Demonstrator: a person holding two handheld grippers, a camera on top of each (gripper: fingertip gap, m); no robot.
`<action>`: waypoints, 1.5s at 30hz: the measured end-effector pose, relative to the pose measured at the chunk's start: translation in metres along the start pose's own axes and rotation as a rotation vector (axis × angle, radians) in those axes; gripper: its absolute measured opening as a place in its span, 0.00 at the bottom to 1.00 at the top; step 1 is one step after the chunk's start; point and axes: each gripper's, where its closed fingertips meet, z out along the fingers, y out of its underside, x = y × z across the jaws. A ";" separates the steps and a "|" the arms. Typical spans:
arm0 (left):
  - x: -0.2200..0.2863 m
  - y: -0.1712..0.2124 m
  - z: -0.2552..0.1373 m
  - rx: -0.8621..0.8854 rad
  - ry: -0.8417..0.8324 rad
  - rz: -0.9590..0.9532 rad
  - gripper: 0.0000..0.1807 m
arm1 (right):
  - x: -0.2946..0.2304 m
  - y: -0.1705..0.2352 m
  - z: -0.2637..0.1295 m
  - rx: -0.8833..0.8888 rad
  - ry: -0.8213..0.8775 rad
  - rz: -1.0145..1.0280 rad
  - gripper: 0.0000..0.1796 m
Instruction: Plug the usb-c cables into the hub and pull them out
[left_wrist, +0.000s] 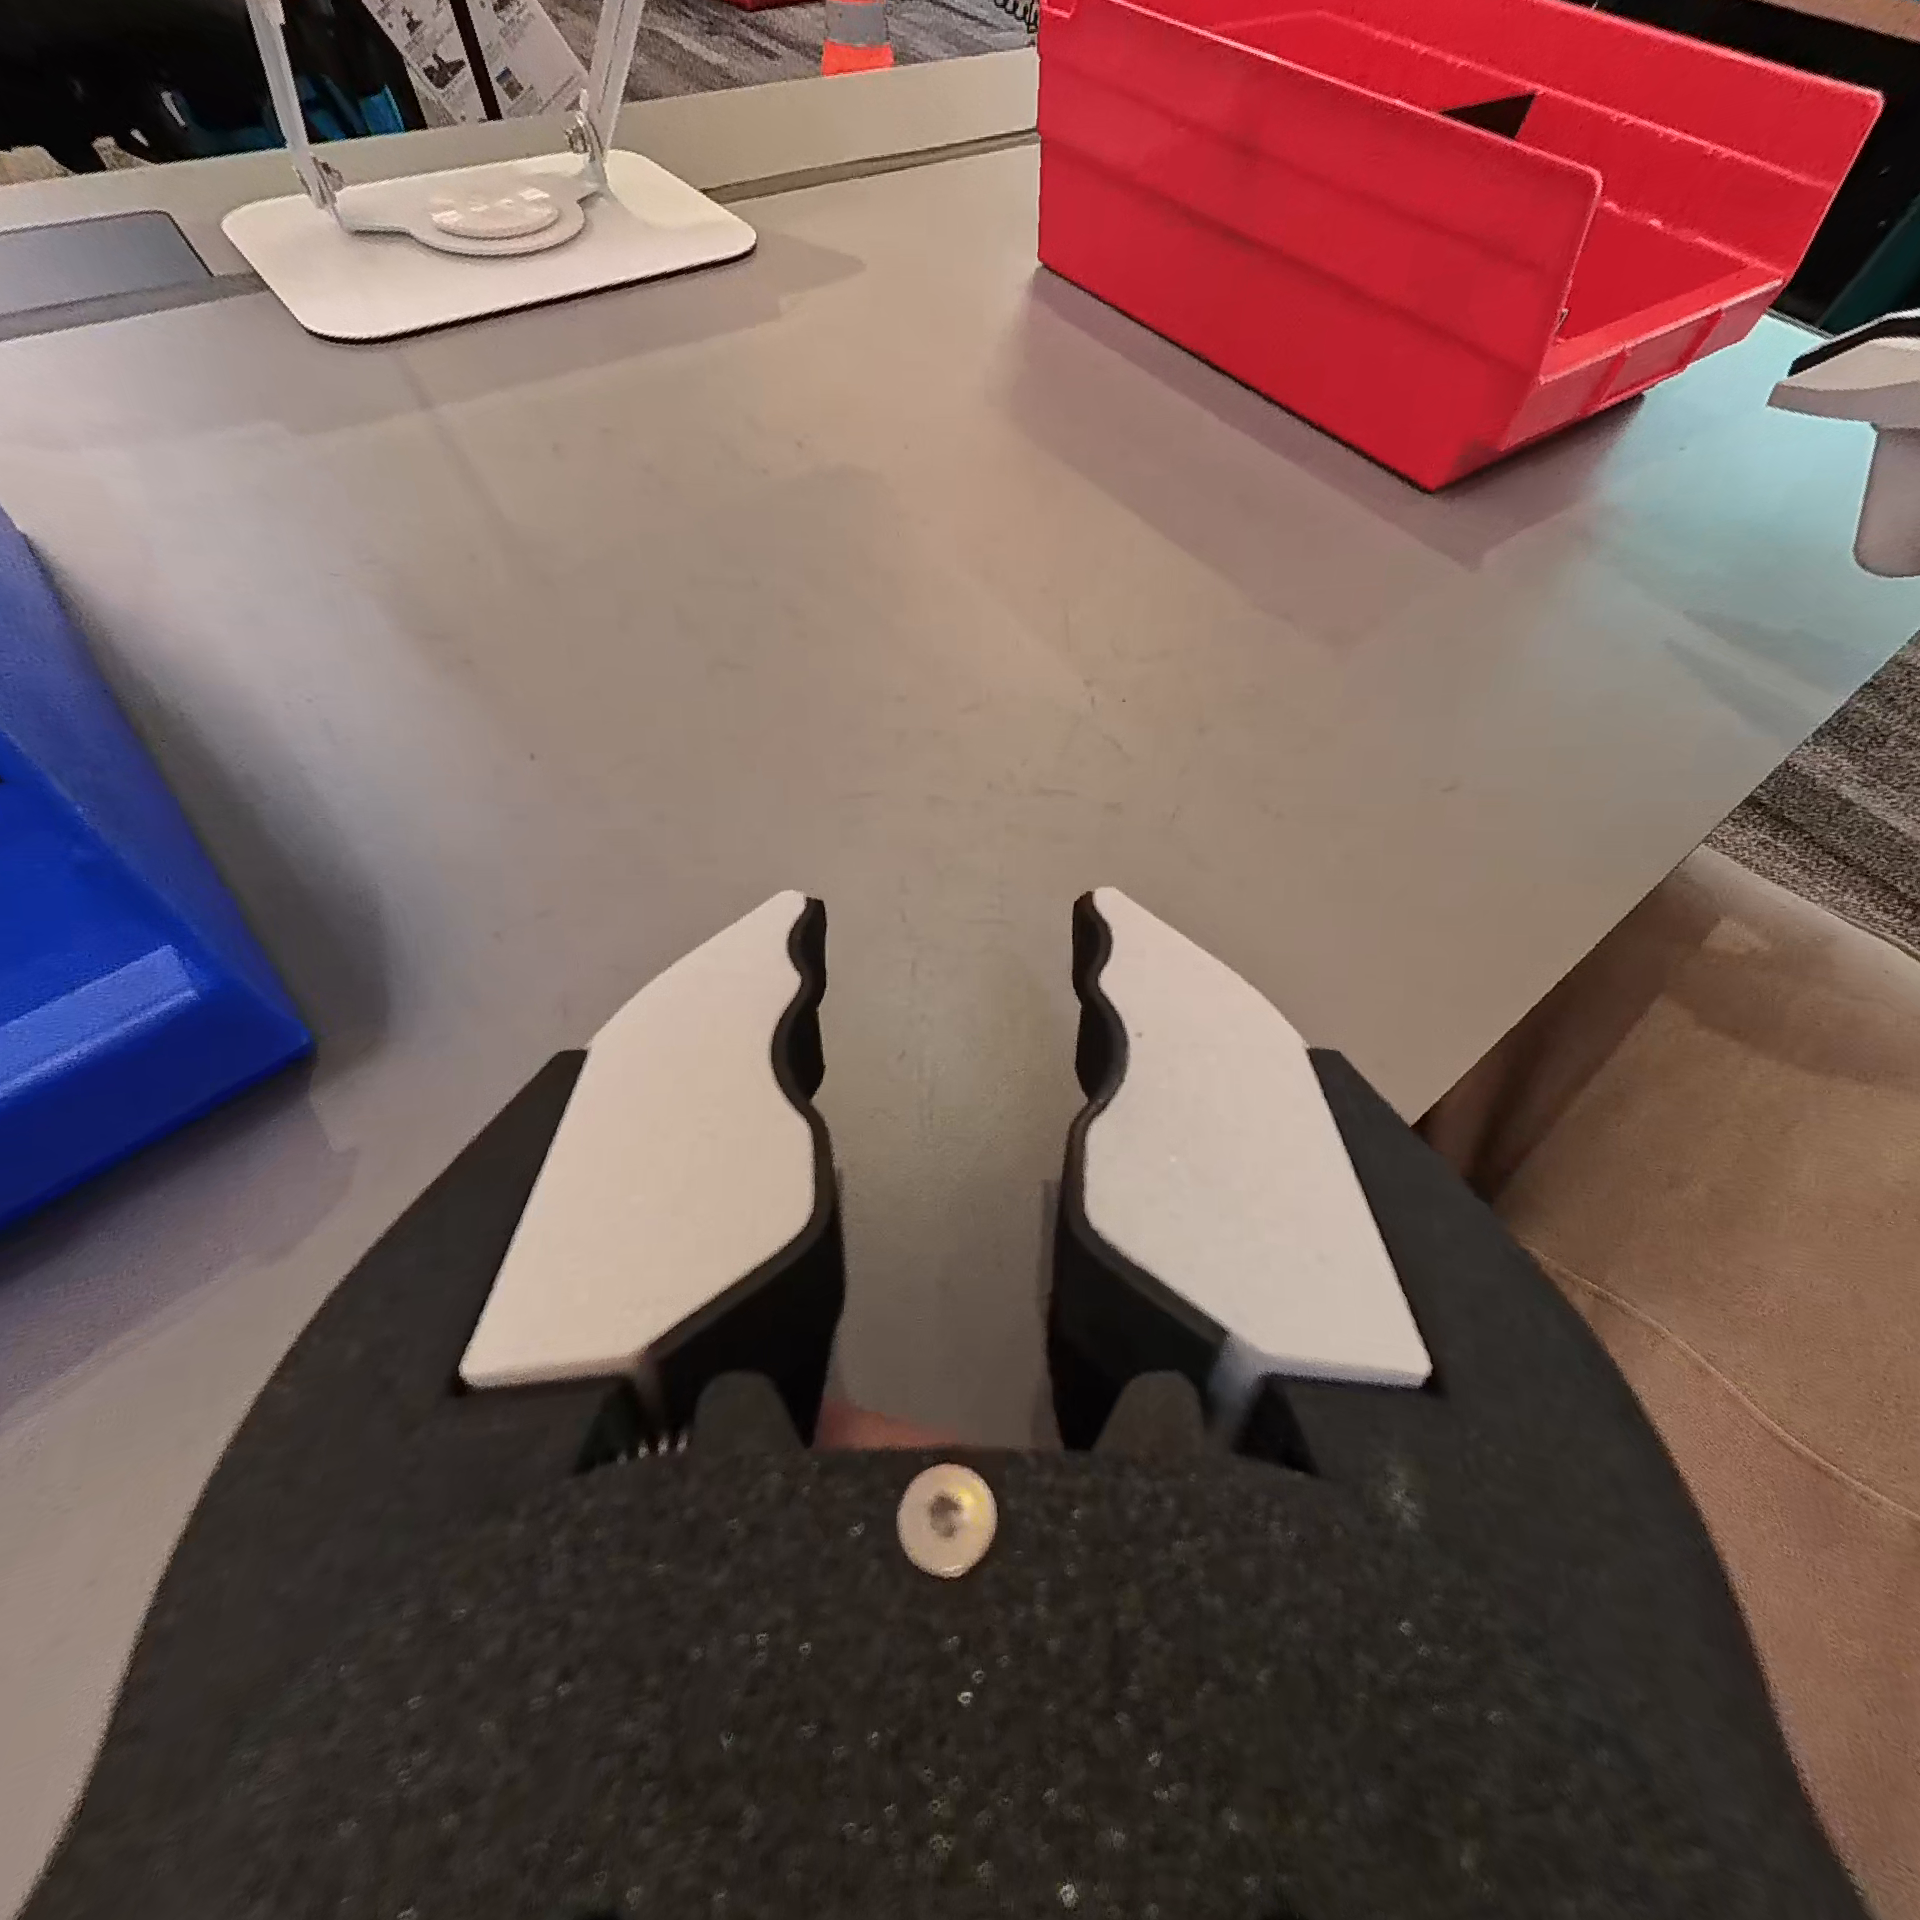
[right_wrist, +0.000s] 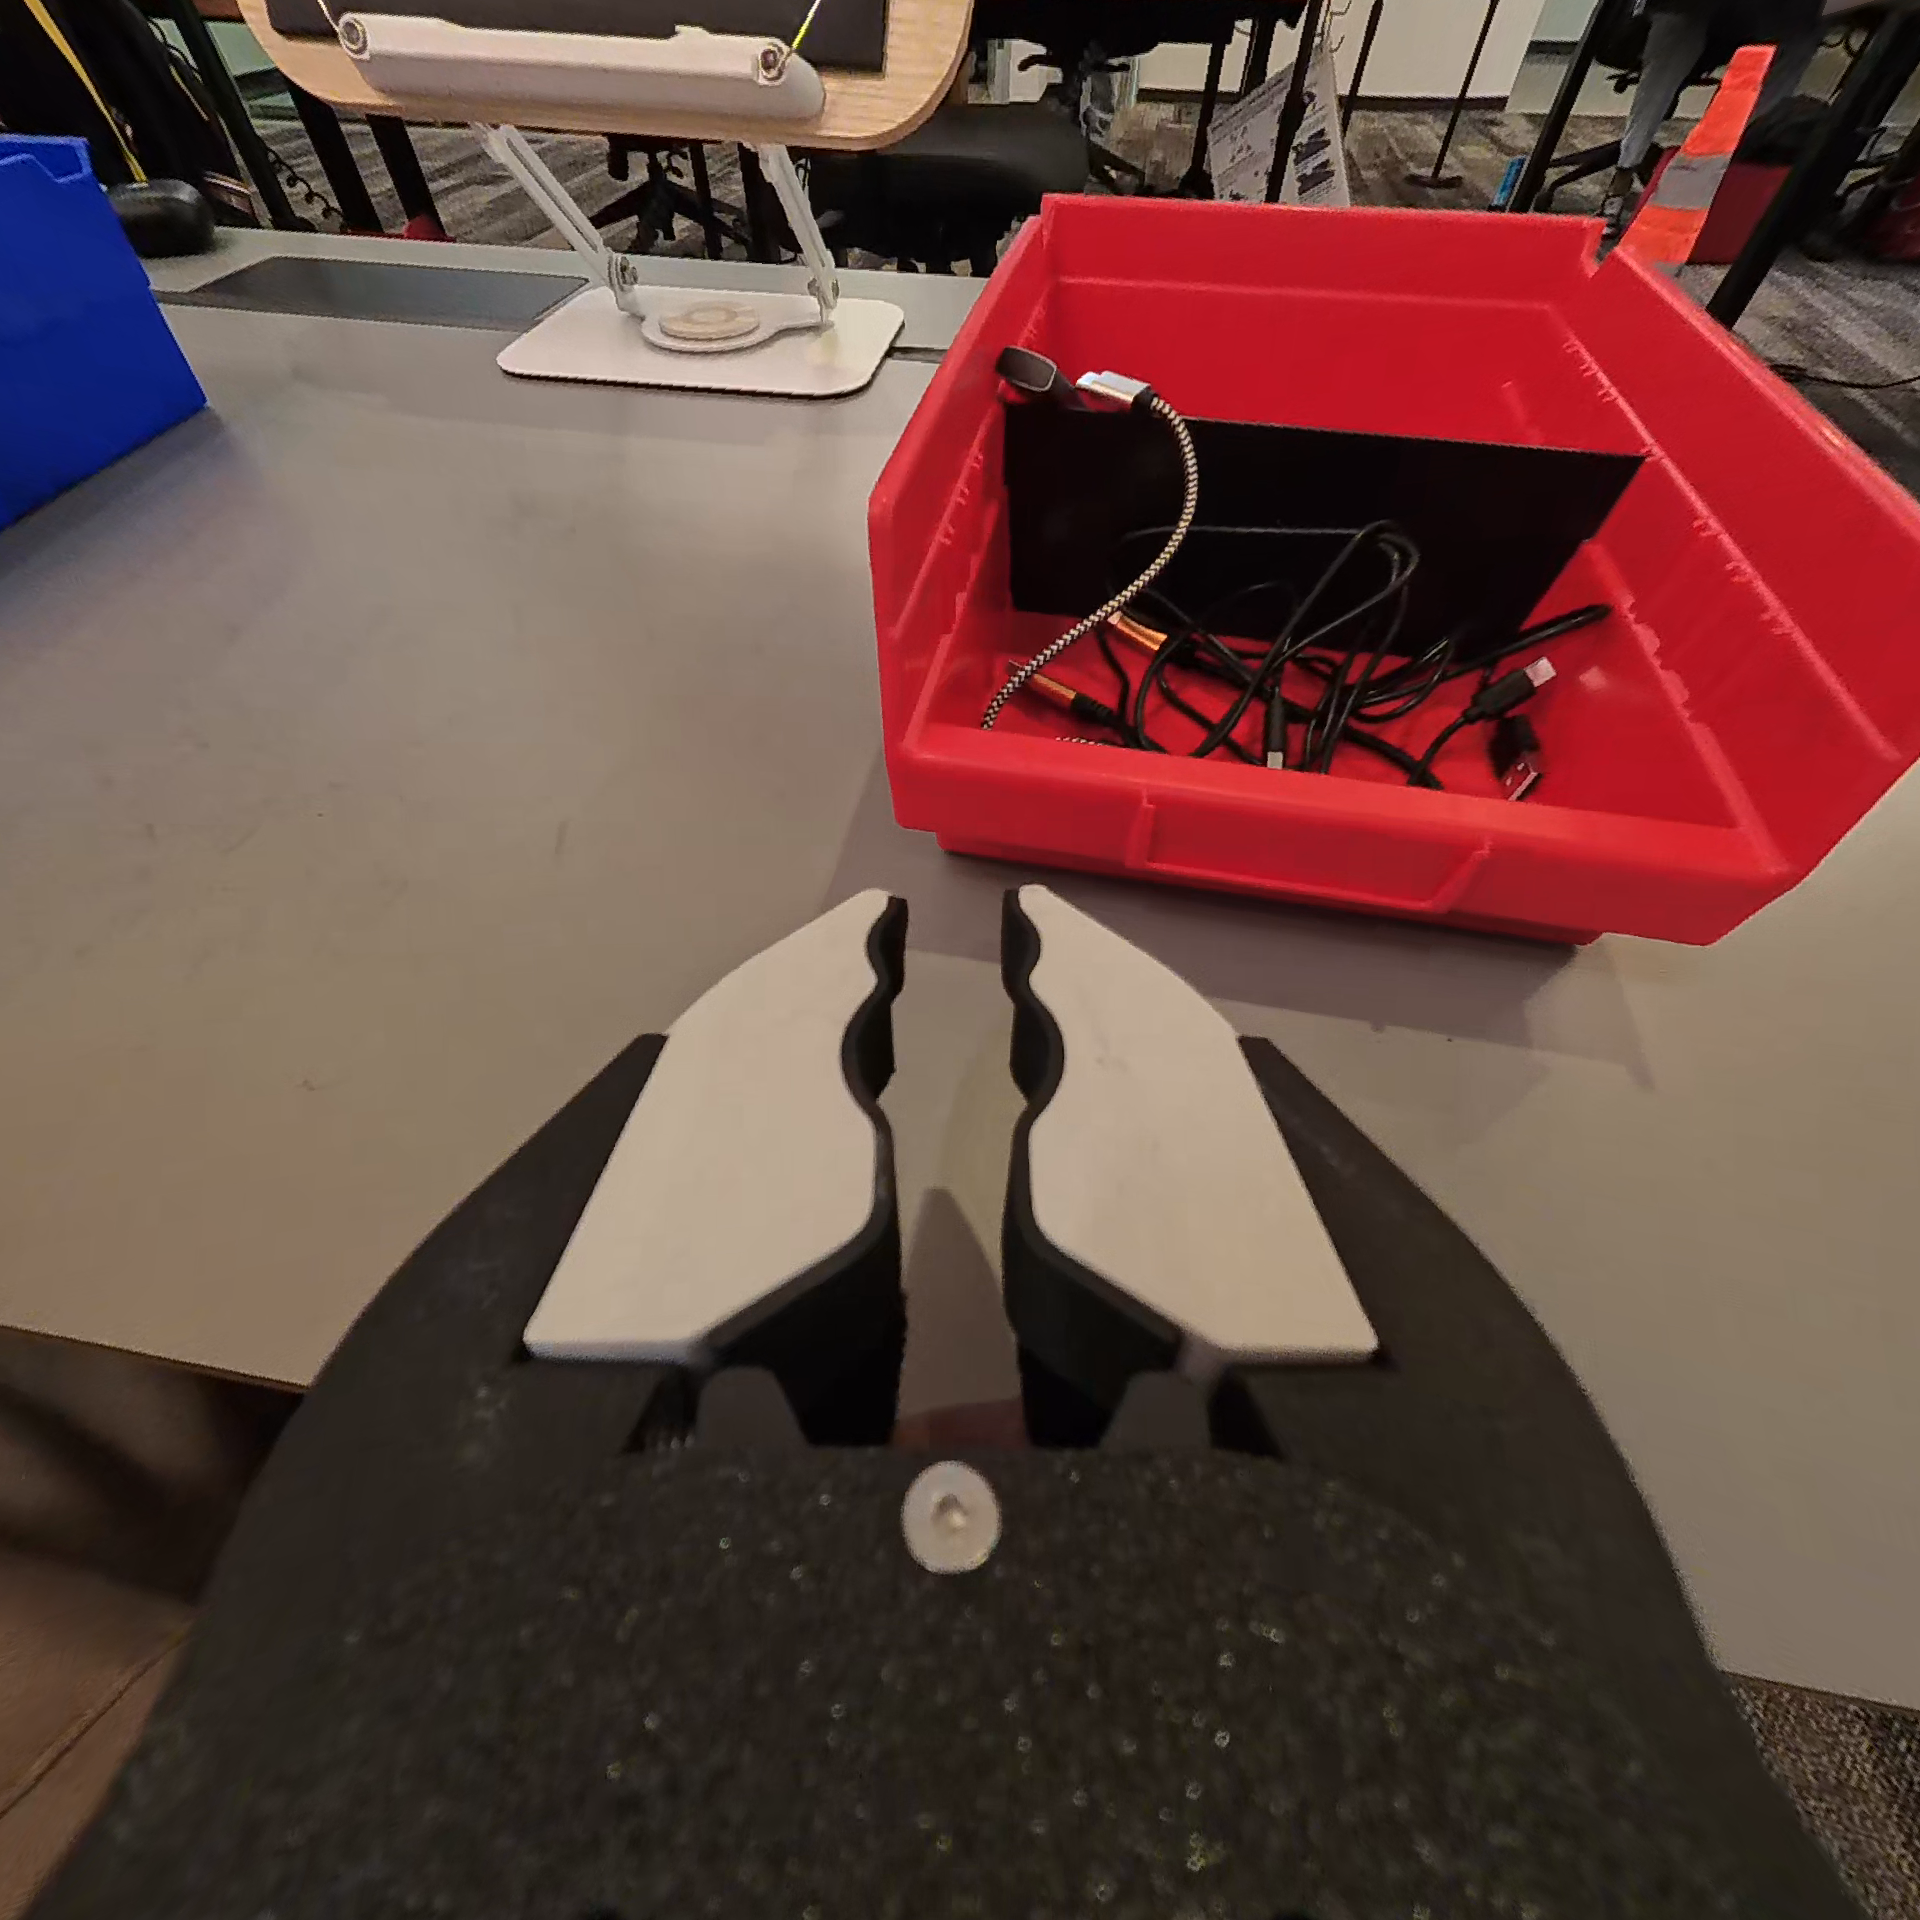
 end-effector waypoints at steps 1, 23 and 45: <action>0.000 0.000 0.000 -0.002 0.001 0.000 0.25 | 0.000 0.000 0.000 0.001 0.000 0.000 0.09; 0.008 0.004 0.002 -0.021 0.027 0.006 0.25 | -0.037 -0.048 0.095 -0.051 0.041 0.000 0.31; 0.153 -0.094 0.210 -0.012 0.154 -0.043 0.25 | 0.099 -0.023 0.021 -0.035 0.461 0.052 0.11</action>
